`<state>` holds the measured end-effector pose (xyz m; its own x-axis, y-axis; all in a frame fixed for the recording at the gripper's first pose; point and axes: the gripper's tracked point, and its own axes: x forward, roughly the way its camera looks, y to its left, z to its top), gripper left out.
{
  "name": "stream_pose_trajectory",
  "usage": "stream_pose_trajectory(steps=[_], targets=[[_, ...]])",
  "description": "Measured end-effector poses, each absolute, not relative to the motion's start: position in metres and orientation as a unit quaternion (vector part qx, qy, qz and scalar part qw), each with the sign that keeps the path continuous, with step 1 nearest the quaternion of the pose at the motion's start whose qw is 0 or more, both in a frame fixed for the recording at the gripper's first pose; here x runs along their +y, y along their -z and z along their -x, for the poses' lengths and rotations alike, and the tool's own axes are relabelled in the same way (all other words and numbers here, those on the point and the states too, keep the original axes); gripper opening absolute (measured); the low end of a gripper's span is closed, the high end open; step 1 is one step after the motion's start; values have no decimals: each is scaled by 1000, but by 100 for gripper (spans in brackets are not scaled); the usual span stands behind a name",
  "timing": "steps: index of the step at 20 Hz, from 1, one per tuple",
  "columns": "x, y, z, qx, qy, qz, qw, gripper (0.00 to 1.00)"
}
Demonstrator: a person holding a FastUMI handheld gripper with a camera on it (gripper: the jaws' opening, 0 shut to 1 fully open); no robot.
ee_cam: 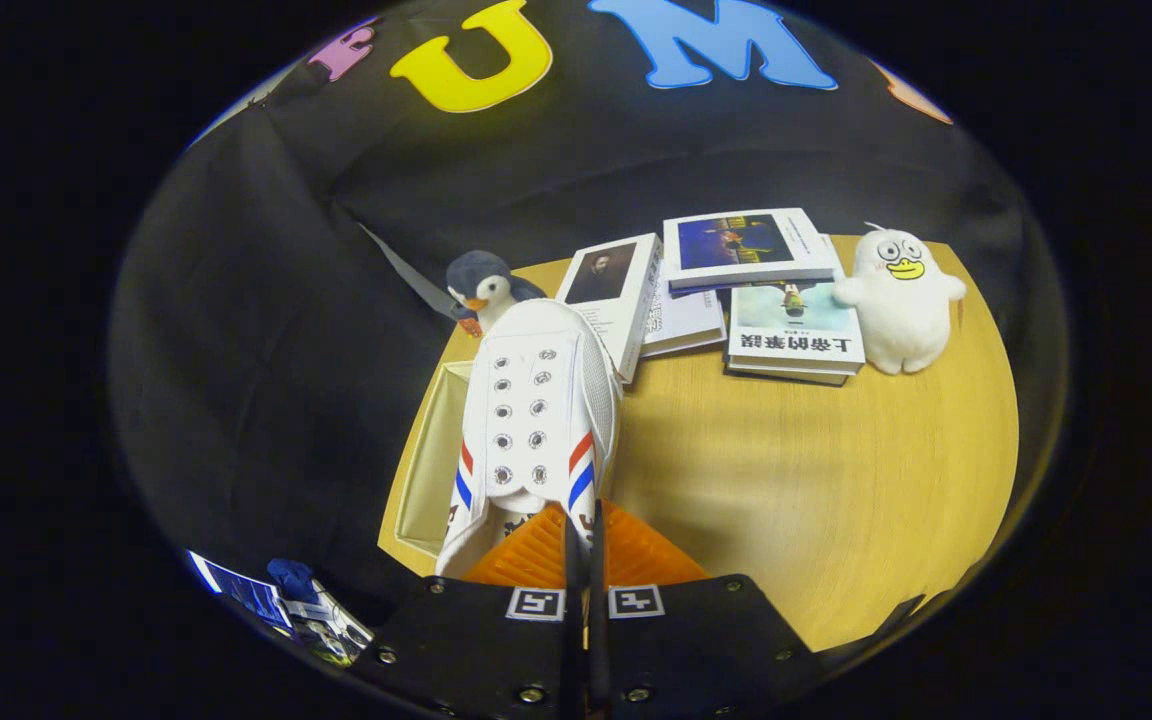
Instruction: Open the storage box then place both shoes into the box .Put the left shoe in first, then the right shoe, with the right side of both shoes facing outward in a uniform manner.
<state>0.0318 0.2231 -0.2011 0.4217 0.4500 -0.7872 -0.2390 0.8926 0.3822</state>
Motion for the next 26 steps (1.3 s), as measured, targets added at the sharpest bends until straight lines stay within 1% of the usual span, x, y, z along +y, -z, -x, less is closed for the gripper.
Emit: stream_pose_trajectory(steps=[14,22,23,24,26], targets=[[323,228,-44,525,-270,-34,807,2],[351,253,-53,533,-269,-2,802,2],[360,254,-51,536,-278,-17,797,2],[372,259,-46,538,-289,-38,791,25],[365,243,-55,518,-283,-33,807,73]])
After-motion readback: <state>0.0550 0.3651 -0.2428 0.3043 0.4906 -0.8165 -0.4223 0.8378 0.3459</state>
